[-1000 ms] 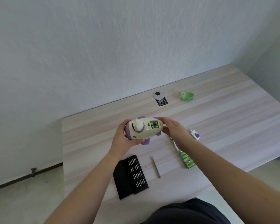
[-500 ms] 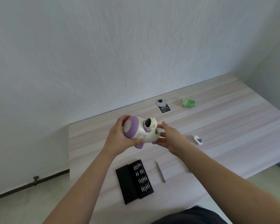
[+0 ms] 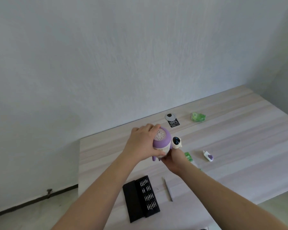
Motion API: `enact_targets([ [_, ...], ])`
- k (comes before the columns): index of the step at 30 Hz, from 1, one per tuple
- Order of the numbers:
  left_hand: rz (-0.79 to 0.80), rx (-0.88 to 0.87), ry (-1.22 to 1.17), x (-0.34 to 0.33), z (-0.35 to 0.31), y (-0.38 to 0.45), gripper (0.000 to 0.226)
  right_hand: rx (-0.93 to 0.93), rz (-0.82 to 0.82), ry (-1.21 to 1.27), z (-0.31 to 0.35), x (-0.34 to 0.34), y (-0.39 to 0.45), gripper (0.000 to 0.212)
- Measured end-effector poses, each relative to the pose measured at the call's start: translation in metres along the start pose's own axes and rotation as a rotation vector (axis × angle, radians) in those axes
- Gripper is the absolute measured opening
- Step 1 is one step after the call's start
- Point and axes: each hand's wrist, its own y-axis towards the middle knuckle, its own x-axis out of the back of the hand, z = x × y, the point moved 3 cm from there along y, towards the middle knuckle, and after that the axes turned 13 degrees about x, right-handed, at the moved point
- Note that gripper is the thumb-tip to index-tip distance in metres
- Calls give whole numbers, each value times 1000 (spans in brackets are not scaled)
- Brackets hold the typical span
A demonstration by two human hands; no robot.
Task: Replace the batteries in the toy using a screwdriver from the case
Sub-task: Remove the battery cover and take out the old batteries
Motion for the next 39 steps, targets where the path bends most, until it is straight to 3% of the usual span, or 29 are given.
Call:
enact_targets([
  [9, 12, -44, 219, -2, -74, 28, 101, 27, -75, 33, 18, 43, 16, 30],
  [13, 17, -51, 298, -5, -104, 37, 97, 25, -73, 122, 28, 57, 14, 48],
  [16, 25, -45, 366, -5, -118, 44, 96, 5, -75, 160, 30, 68, 14, 44],
  [25, 37, -57, 393, -2, -131, 51, 97, -77, -272, 357, 29, 84, 21, 27],
  [39, 114, 120, 296, -4, -105, 66, 96, -239, -307, 569, 6, 85, 33, 29],
])
